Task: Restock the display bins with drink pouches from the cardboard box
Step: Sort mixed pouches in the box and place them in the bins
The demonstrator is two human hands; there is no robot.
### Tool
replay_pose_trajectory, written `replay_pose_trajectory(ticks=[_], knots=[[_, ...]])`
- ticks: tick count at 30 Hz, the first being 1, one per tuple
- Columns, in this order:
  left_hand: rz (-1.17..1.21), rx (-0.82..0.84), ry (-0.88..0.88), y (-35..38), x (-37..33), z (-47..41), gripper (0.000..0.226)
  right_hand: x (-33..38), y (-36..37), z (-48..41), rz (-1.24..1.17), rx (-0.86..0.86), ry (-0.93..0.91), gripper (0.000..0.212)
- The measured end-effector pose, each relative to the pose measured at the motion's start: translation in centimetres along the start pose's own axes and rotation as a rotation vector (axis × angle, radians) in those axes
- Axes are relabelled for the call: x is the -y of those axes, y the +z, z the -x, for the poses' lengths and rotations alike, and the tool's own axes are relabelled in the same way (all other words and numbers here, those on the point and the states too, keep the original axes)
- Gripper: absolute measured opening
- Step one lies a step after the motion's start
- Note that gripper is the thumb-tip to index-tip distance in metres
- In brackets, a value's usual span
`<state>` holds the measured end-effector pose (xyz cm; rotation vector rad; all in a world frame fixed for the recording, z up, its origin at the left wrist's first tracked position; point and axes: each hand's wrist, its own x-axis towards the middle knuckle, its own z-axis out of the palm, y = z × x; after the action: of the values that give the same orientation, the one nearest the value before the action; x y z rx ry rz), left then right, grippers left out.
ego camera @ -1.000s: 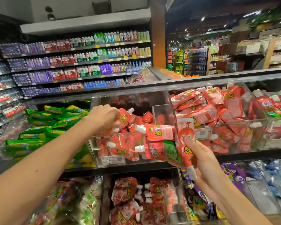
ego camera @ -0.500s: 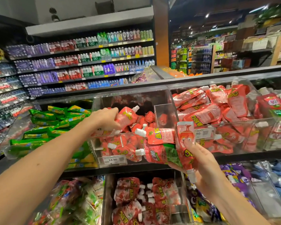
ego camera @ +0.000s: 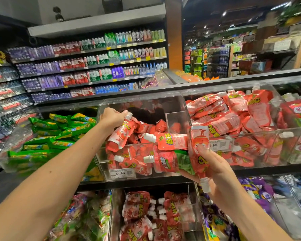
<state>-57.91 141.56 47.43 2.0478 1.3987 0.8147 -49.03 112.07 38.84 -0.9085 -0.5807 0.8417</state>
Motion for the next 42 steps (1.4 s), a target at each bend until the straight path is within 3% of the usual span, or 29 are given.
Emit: replay_pose_trajectory(ticks=[4,8,14,17,20,25,30,33,37,42], knots=[[-0.140,-0.012,0.059,0.1,-0.4,0.3,0.040,0.0,0.3,-0.3,-0.003,0.008,0.001,0.044],[-0.245,-0.012,0.093,-0.4,0.4,0.2,0.054,0.1,0.5,-0.2,-0.004,-0.007,0.010,0.043],[-0.302,-0.082,0.326,-2.0,1.0,2.0,0.047,0.4,0.7,0.0,-0.031,-0.039,0.016,0.053],[-0.300,0.096,0.348,-2.7,1.5,3.3,0.065,0.7,0.9,0.2,-0.044,-0.048,0.019,0.048],[-0.202,0.355,0.298,-3.6,2.1,4.6,0.067,1.0,1.1,0.5,-0.068,-0.063,0.023,0.046],[-0.095,0.435,0.267,-5.0,1.7,4.7,0.048,1.3,1.5,0.4,-0.100,-0.062,0.030,0.043],[0.592,0.363,-0.038,-4.0,-1.5,5.9,0.056,1.8,2.5,0.1,-0.135,-0.101,0.014,0.044],[0.838,0.220,-0.137,-1.9,-4.1,7.3,0.067,1.8,4.2,-0.3,-0.171,-0.211,-0.041,0.045],[0.746,-0.219,0.065,1.4,-5.9,8.8,0.059,1.6,6.4,-1.2,-0.200,-0.318,-0.120,0.028],[0.711,-0.357,0.289,3.0,-7.7,10.6,0.063,1.3,7.2,-2.6,-0.241,-0.411,-0.062,0.026]])
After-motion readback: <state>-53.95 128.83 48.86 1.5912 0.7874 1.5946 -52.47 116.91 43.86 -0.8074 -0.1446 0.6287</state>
